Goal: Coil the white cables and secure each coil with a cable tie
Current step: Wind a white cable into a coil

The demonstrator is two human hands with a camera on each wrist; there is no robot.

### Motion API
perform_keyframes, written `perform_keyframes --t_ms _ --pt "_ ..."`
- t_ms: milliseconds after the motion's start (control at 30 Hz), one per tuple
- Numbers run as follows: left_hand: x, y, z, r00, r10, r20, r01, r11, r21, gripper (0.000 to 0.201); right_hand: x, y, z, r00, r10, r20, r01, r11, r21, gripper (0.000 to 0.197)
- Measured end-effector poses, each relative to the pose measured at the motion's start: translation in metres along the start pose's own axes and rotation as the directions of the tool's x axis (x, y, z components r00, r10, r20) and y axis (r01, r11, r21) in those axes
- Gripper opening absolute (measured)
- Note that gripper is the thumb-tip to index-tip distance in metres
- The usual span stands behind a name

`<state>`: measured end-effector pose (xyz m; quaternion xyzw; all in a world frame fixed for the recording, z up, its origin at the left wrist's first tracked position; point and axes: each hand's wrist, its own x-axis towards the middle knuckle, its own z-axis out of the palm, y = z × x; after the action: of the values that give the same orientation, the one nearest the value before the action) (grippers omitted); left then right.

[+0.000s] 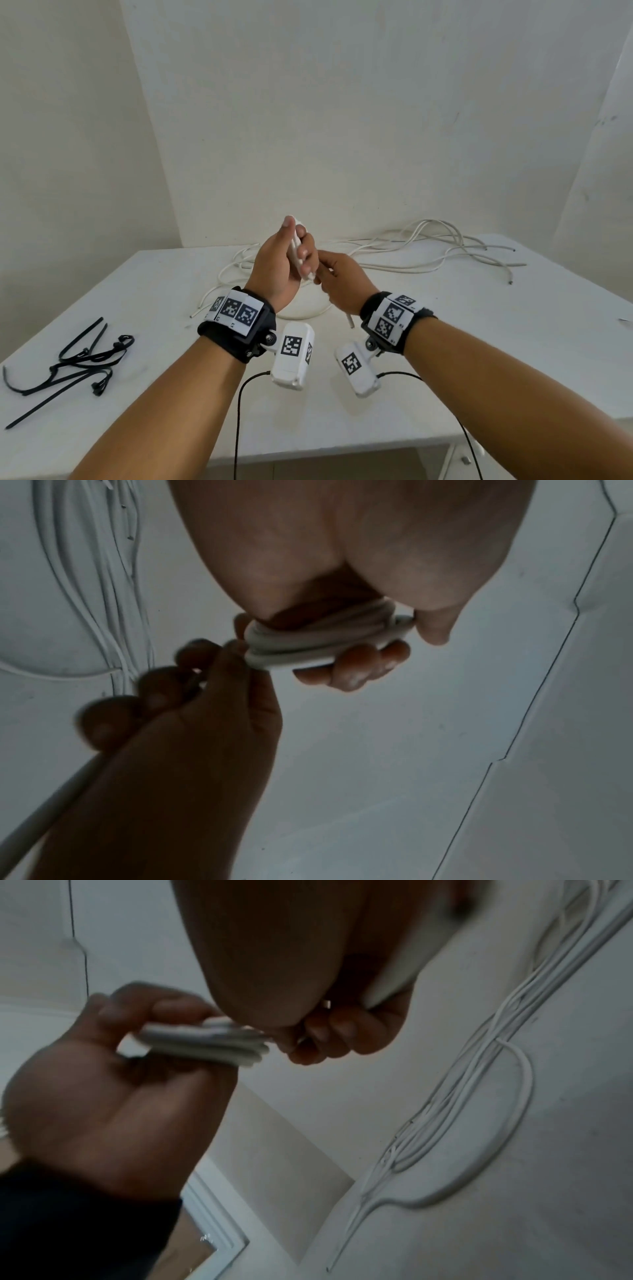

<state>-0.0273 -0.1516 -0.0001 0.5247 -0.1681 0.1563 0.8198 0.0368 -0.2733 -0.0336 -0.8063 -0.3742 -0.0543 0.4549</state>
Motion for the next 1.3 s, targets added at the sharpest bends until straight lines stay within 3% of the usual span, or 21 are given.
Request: perform_keyframes --t_ms 67,133,233,300,433,533,767,900,967,1000,1067,1133,1167,1233,1300 --pt "0.005 0.001 0.0 0.999 0.028 -0.04 -0.025 0.997 0.078 0.027 -0.005 -0.006 0.007 0.996 0.037 0.077 -0.031 0.995 -0.09 0.03" --pt "0.01 0.0 -0.004 0.994 0.083 -0.068 -0.057 0.948 0.313 0.028 -0.01 -0.01 0.014 0.989 0.024 0.146 0.001 0.985 -0.171 0.028" --pt "0.011 -0.005 -0.013 0.99 0.133 -0.041 -0.07 0.734 0.676 0.034 -0.012 -0.015 0.015 0.98 0.007 0.2 0.047 0.963 -0.264 0.028" --pt "0.007 -0.009 -0.016 0.99 0.137 -0.031 -0.062 0.624 0.779 0.039 -0.012 -0.02 0.012 0.981 0.01 0.193 0.057 0.94 -0.337 0.032" --pt "0.007 -0.009 -0.012 0.981 0.181 -0.067 -0.05 0.572 0.819 0.033 -0.011 -0.026 0.007 0.994 0.018 0.112 0.027 0.918 -0.395 0.04" --pt "0.012 -0.009 -0.012 0.978 0.187 -0.088 -0.024 0.527 0.849 0.041 -0.012 -0.032 0.005 0.999 -0.023 0.033 0.035 0.911 -0.412 0.03" --pt "0.011 -0.007 -0.001 0.987 0.111 -0.118 0.034 0.57 0.821 0.041 -0.014 -0.033 -0.006 0.964 -0.253 -0.085 0.182 0.855 -0.485 0.023" --pt "0.009 -0.005 0.001 0.997 -0.074 -0.001 0.044 0.576 0.816 0.058 -0.019 -0.022 -0.01 0.851 -0.516 -0.093 0.38 0.729 -0.569 0.037" --pt "0.007 -0.003 0.003 0.978 -0.204 0.036 0.099 0.613 0.784 0.074 -0.018 -0.019 -0.01 0.774 -0.623 -0.111 0.445 0.661 -0.604 0.035" --pt "0.006 -0.001 0.005 0.964 -0.262 0.037 0.138 0.617 0.775 0.086 -0.018 -0.019 -0.01 0.762 -0.635 -0.128 0.439 0.652 -0.619 0.032" --pt "0.004 0.003 0.007 0.941 -0.334 0.057 0.167 0.603 0.78 0.099 -0.016 -0.022 -0.012 0.84 -0.51 -0.186 0.311 0.732 -0.606 0.032" --pt "0.002 0.002 0.007 0.93 -0.352 0.106 0.111 0.544 0.832 0.096 -0.013 -0.024 -0.017 0.926 -0.332 -0.179 0.19 0.82 -0.54 0.059" --pt "0.001 0.001 0.005 0.92 -0.369 0.134 0.083 0.517 0.852 0.099 -0.012 -0.026 -0.021 0.959 -0.259 -0.116 0.177 0.866 -0.468 0.068" --pt "0.001 -0.005 0.004 0.896 -0.414 0.159 0.078 0.5 0.863 0.113 -0.012 -0.032 -0.028 0.987 -0.15 0.051 0.159 0.951 -0.266 0.056" --pt "-0.001 -0.006 0.006 0.877 -0.454 0.155 0.101 0.492 0.865 0.114 -0.016 -0.032 -0.032 0.978 -0.078 0.194 0.098 0.991 -0.091 0.027"
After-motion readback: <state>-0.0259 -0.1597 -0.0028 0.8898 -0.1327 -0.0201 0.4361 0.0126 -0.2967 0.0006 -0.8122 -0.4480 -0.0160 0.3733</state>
